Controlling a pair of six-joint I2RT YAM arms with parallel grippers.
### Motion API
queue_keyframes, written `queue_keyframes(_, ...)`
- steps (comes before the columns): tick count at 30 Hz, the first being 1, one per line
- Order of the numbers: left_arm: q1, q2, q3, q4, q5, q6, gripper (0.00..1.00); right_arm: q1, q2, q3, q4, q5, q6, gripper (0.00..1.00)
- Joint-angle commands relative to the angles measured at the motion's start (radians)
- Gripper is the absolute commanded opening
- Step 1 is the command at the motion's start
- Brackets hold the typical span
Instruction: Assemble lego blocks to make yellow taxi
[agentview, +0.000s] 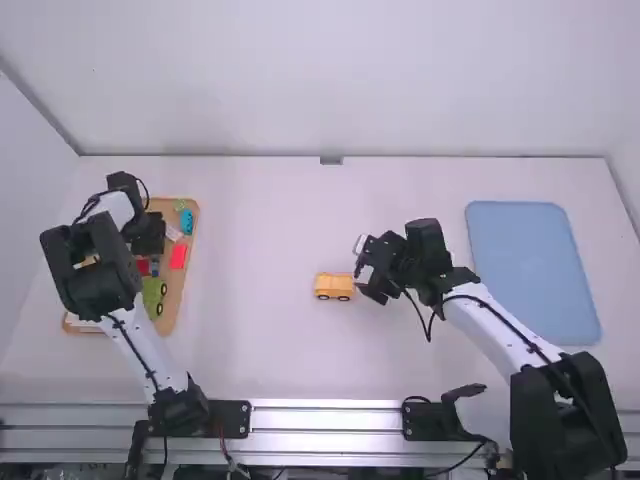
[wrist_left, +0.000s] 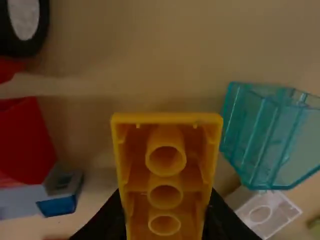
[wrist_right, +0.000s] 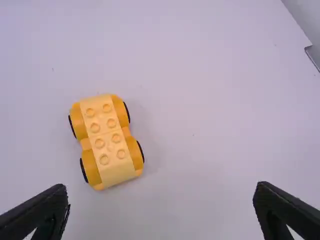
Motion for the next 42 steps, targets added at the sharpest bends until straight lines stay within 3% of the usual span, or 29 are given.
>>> queue_keyframes(1, 0.004, -0.001, -0.026, -0.005, 0.015, -0.002, 0.25, 0.001, -0.009, 0.002, 0.001, -0.006, 0.003, 0.99)
queue_keyframes(2, 0.005, -0.007, -0.026, -0.011, 0.018, 0.021, 0.31, 0.001, -0.009, 0.002, 0.005, -0.006, 0.004, 0.99)
queue_keyframes(9, 0.044, -0.063, -0.026, 0.016, 0.072, 0.301, 0.34, 0.027, -0.009, 0.002, 0.027, -0.013, 0.003, 0.98)
queue_keyframes(14, 0.047, -0.144, -0.026, 0.03, 0.095, 0.432, 0.29, 0.051, -0.009, 0.002, 0.058, -0.012, 0.003, 0.99)
queue_keyframes(18, 0.027, -0.245, -0.026, 0.006, 0.111, 0.57, 0.05, 0.055, -0.009, 0.002, 0.131, -0.014, 0.063, 0.98)
queue_keyframes(23, -0.019, -0.373, -0.051, -0.019, 0.178, 0.75, 0.02, 0.055, 0.013, 0.002, 0.301, -0.047, 0.281, 0.99)
queue_keyframes(31, -0.197, -0.676, -0.36, 0.284, 0.486, 1.146, 0.03, -0.065, 0.224, 0.026, 0.735, -0.525, 0.55, 0.99)
queue_keyframes(34, -0.306, -0.814, -0.551, 0.482, 0.718, 1.319, 0.08, -0.107, 0.364, 0.11, 0.949, -0.767, 0.755, 0.99)
queue_keyframes(38, -0.411, -0.874, -0.675, 0.597, 0.891, 1.456, 0.1, -0.1, 0.463, 0.21, 1.052, -0.882, 0.961, 0.99)
queue_keyframes(42, -0.501, -0.874, -0.775, 0.744, 1.048, 1.524, 0.08, -0.065, 0.558, 0.34, 1.062, -1.042, 1.046, 0.99)
